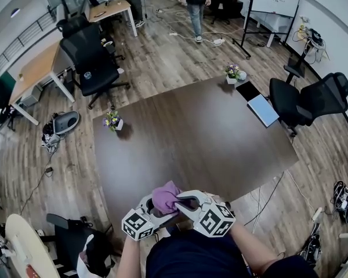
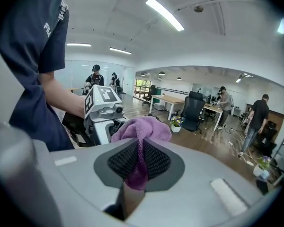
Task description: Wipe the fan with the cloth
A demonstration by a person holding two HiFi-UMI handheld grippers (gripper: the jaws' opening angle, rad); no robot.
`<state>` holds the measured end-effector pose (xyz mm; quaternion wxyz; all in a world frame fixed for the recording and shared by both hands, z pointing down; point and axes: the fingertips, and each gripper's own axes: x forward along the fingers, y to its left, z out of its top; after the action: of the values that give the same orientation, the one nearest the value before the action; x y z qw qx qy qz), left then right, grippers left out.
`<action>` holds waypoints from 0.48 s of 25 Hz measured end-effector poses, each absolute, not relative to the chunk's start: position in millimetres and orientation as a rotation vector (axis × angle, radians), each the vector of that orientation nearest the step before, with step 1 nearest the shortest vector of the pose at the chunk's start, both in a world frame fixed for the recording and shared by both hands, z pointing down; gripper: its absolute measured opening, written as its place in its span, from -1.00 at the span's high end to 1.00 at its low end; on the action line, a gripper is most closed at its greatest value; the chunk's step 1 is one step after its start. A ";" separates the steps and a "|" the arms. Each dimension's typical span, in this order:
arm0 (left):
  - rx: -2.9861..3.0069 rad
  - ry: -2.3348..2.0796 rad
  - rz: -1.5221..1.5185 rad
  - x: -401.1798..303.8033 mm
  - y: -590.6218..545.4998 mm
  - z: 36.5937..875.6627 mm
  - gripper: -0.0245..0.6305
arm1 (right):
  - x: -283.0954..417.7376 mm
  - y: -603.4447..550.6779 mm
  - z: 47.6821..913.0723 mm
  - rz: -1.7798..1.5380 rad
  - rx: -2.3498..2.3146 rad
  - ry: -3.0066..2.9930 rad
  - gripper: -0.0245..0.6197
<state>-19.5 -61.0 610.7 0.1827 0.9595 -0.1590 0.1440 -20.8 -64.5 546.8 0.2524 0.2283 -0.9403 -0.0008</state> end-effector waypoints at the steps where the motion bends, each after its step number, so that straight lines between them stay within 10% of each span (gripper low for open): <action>1: 2.710 -0.439 0.404 -18.6 -59.1 608.6 -0.22 | -21.0 -65.0 544.2 -0.015 0.631 -2.556 0.79; 12: 2.814 -0.268 0.238 5.9 -28.4 566.8 -0.22 | -8.4 -83.2 528.1 -0.055 0.735 -2.536 0.79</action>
<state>5.9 -28.4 566.8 0.1518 0.9805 -0.0934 0.0831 -8.4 -83.2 528.1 0.2478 0.2698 -0.9303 -0.0201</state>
